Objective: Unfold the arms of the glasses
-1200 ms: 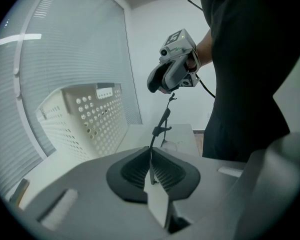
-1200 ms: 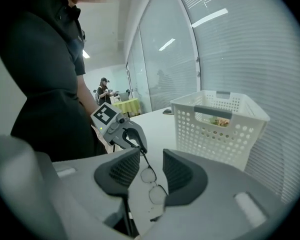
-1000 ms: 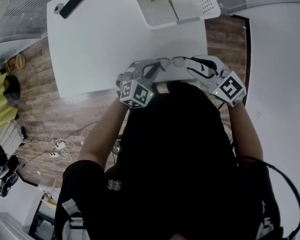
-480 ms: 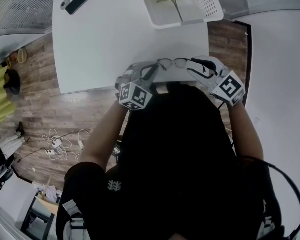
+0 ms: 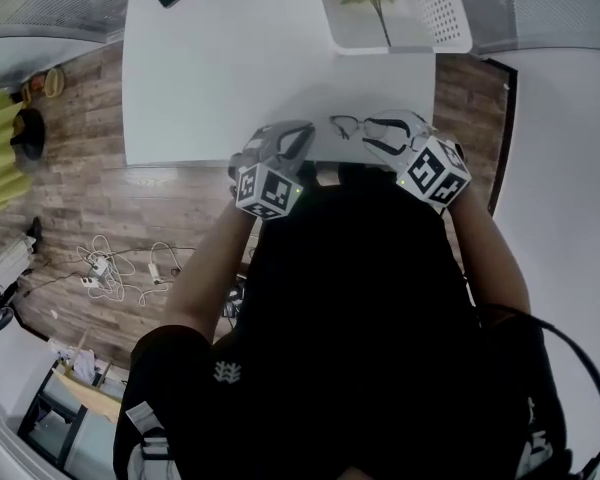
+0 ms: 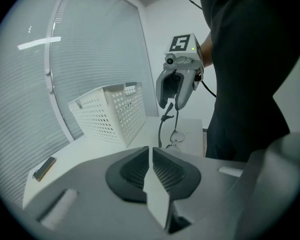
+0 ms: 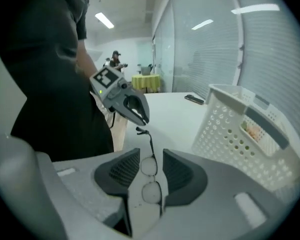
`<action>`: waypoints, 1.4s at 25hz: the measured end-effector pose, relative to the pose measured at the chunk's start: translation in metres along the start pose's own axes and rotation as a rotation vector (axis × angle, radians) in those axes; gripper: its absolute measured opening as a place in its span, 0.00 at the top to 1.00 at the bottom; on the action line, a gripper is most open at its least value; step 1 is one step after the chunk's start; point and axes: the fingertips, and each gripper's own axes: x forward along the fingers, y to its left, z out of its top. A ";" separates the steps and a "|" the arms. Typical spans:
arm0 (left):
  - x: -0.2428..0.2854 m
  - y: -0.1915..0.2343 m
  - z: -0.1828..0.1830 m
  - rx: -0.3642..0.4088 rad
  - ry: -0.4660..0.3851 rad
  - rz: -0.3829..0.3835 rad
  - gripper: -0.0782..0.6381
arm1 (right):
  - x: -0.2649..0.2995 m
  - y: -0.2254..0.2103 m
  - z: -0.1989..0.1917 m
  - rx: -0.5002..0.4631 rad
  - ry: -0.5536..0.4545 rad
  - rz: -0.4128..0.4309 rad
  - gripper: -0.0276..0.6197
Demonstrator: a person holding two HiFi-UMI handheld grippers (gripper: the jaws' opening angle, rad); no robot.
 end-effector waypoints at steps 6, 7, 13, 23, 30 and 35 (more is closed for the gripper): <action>-0.017 0.008 -0.004 -0.029 0.009 0.069 0.85 | 0.025 0.000 0.015 -0.068 0.029 0.032 0.75; -0.019 0.008 -0.005 -0.034 0.010 0.077 0.85 | 0.026 0.000 0.019 -0.066 0.022 0.034 0.75; -0.028 0.008 -0.007 -0.057 0.018 0.112 0.85 | 0.030 0.000 0.038 -0.069 -0.037 0.062 0.75; -0.062 0.056 0.038 -0.150 -0.091 0.259 0.85 | -0.050 -0.022 0.063 -0.111 -0.227 -0.120 0.75; -0.075 0.104 0.110 -0.245 -0.275 0.344 0.87 | -0.163 -0.079 0.034 0.201 -0.557 -0.484 0.78; -0.063 0.116 0.129 -0.355 -0.318 0.356 0.88 | -0.188 -0.087 -0.014 0.387 -0.647 -0.560 0.78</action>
